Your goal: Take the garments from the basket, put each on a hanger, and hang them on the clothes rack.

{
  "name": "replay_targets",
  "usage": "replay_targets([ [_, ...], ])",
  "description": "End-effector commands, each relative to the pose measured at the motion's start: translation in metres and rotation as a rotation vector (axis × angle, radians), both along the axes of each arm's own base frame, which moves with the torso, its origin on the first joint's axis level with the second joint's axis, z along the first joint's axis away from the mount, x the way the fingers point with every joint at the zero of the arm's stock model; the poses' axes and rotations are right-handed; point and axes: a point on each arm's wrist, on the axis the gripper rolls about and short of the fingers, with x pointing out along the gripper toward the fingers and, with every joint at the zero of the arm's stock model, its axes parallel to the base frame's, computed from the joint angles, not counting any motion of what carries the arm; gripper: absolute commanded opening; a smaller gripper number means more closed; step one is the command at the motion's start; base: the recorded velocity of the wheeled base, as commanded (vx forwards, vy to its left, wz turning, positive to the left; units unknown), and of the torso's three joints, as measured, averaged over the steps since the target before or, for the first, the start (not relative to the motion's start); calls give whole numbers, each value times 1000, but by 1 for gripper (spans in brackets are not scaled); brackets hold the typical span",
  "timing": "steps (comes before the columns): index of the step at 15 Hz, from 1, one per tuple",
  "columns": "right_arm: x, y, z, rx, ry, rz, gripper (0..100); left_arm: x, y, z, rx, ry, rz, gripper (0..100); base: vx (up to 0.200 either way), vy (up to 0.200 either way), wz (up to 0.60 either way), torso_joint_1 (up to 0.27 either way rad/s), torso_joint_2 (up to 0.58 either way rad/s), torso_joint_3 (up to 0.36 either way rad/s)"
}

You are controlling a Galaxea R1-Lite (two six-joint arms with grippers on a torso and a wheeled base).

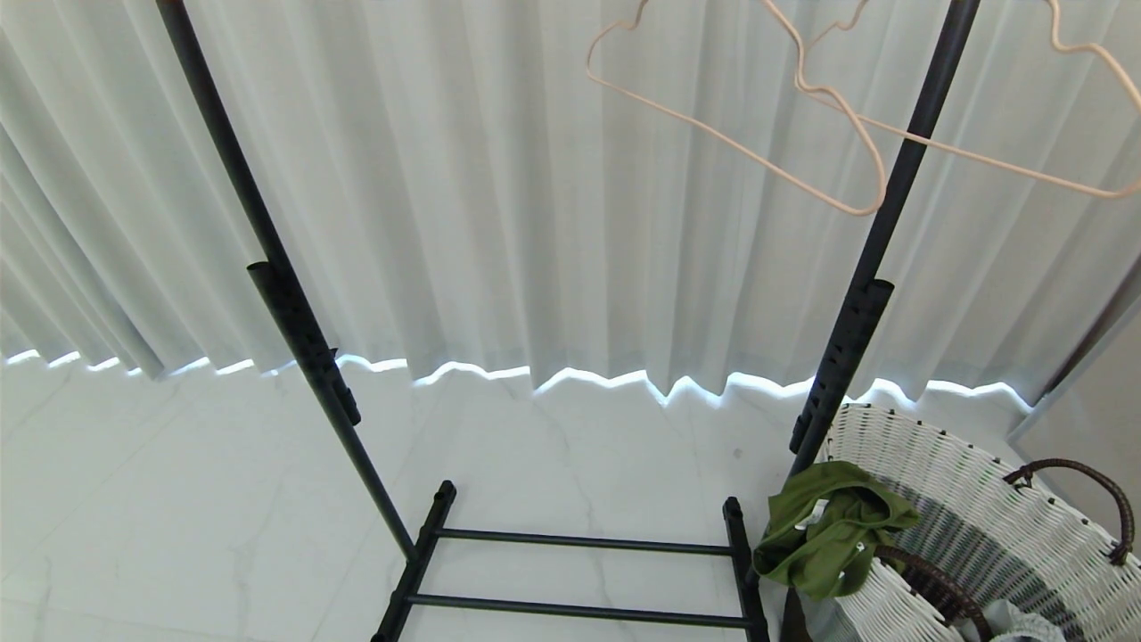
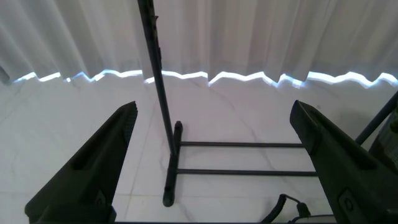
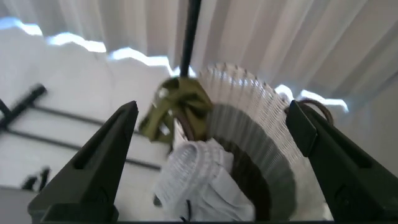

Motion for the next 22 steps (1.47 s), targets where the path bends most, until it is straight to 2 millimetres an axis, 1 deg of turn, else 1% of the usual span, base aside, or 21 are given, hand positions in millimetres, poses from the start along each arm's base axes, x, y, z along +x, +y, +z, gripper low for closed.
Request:
replay_targets([
  [1, 52, 1, 16, -200, 308, -57, 100, 0, 0, 0, -2, 1, 1, 100, 0, 0, 0, 0, 0, 0],
  [4, 84, 2, 15, -366, 461, -28, 100, 0, 0, 0, -39, 4, 9, 100, 0, 0, 0, 0, 0, 0],
  [6, 105, 3, 12, -416, 548, 4, 100, 0, 0, 0, -39, 4, 9, 100, 0, 0, 0, 0, 0, 0],
  [8, 127, 4, 7, -442, 586, 18, 100, 0, 0, 0, -39, 4, 9, 100, 0, 0, 0, 0, 0, 0],
  [10, 144, 5, -2, -473, 636, 28, 100, 0, 0, 0, -40, 4, 11, 100, 0, 0, 0, 0, 0, 0],
  [11, 149, 5, -6, -504, 670, 9, 100, 0, 0, 0, -41, 4, 9, 100, 0, 0, 0, 0, 0, 0],
  [13, 154, 6, -11, -518, 708, 20, 100, 0, 0, 0, -39, 4, 9, 100, 0, 0, 0, 0, 0, 0],
  [15, 157, 7, -10, -511, 700, 41, 100, 0, 0, 0, -39, 4, 9, 100, 0, 0, 0, 0, 0, 0],
  [20, 157, 8, -13, -504, 710, 64, 100, 0, 0, 0, -37, 4, 11, 100, 0, 0, 0, 0, 0, 0],
  [21, 157, 12, -10, -477, 679, 137, 100, 0, 0, 0, -36, 4, 9, 100, 0, 0, 0, 0, 0, 0],
  [22, 155, 14, -8, -468, 660, 167, 100, 0, 0, 0, -36, 4, 9, 100, 0, 0, 0, 0, 0, 0],
])
